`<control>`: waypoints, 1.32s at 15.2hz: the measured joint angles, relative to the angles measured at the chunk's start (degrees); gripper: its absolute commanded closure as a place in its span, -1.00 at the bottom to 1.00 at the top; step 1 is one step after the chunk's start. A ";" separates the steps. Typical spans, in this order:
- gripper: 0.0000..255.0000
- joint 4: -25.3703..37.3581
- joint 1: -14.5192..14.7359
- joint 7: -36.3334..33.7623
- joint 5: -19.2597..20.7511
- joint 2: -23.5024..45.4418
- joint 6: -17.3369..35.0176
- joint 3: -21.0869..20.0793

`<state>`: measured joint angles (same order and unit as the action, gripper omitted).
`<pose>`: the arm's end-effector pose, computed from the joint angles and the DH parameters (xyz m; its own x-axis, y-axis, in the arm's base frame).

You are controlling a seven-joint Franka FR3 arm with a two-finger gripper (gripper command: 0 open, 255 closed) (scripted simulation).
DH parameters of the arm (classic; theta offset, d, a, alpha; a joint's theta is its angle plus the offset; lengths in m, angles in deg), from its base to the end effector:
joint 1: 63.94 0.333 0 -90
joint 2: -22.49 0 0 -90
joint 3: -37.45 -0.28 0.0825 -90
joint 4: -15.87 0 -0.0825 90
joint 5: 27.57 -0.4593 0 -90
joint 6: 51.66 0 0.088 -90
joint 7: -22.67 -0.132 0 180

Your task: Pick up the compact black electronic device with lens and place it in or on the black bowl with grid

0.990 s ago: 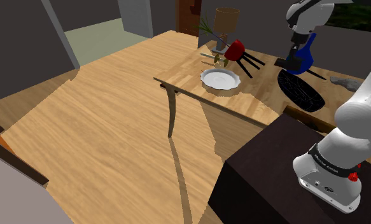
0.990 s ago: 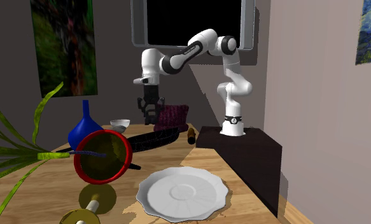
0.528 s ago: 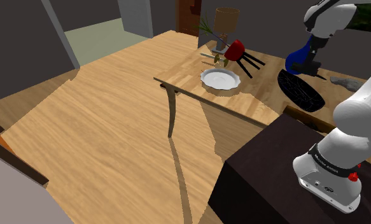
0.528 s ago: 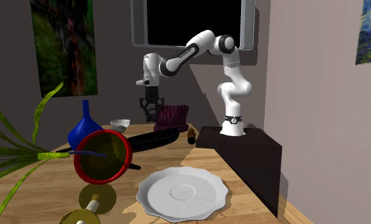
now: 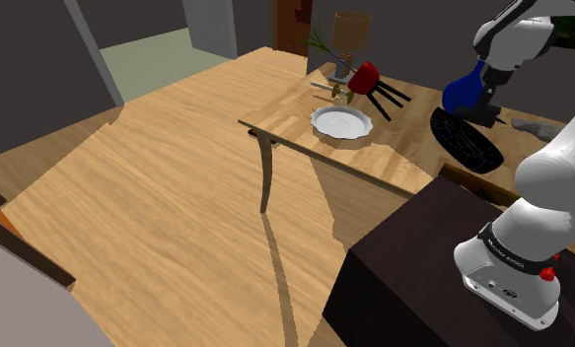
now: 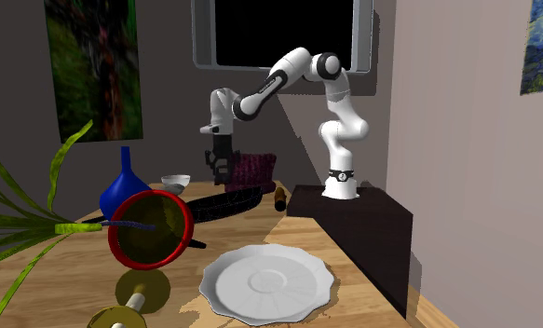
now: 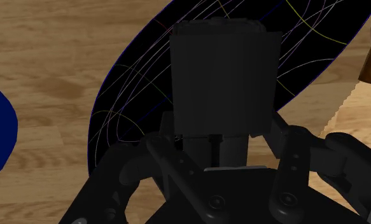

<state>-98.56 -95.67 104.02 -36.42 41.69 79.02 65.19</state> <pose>0.3293 -0.5560 0.2009 0.9539 0.2978 -0.0379 0.2981 -0.9545 0.0001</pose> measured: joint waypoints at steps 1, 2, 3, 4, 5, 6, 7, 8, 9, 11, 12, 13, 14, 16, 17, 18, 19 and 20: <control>1.00 -0.30 -0.08 0.15 -0.22 0.30 0.56 -0.10; 1.00 -0.43 -0.23 0.38 -0.52 0.77 1.11 -0.23; 1.00 -0.71 -0.33 0.56 -0.81 1.19 1.77 -0.38; 1.00 -0.95 -0.51 0.85 -1.20 1.78 2.54 -0.57; 1.00 -1.16 -0.58 0.96 -1.46 2.18 3.10 -0.72; 1.00 -1.27 -0.72 1.17 -1.76 2.63 3.63 -0.87; 1.00 -1.30 -0.91 1.42 -2.19 3.32 4.29 -1.11; 1.00 -1.28 -1.05 1.59 -2.50 3.84 4.74 -1.30; 1.00 -1.37 -1.08 1.64 -2.62 4.02 4.99 -1.38; 1.00 -1.39 -1.10 1.66 -2.72 4.19 5.18 -1.45; 1.00 -1.38 -1.12 1.68 -2.75 4.23 5.21 -1.47; 1.00 -1.38 -1.12 1.68 -2.76 4.25 5.24 -1.48; 1.00 -1.38 -1.12 1.69 -2.77 4.26 5.24 -1.48; -1.00 -1.38 -1.12 1.69 -2.77 4.25 5.26 -1.48; -1.00 -1.38 -1.12 1.69 -2.77 4.25 5.26 -1.48; -1.00 -1.38 -1.12 1.69 -2.77 4.24 5.26 -1.48; -1.00 -1.38 -1.12 1.69 -2.77 4.24 5.26 -1.48; -1.00 -1.38 -1.12 1.69 -2.77 4.24 5.26 -1.48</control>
<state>-99.94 -96.79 105.70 -39.19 45.93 84.29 63.71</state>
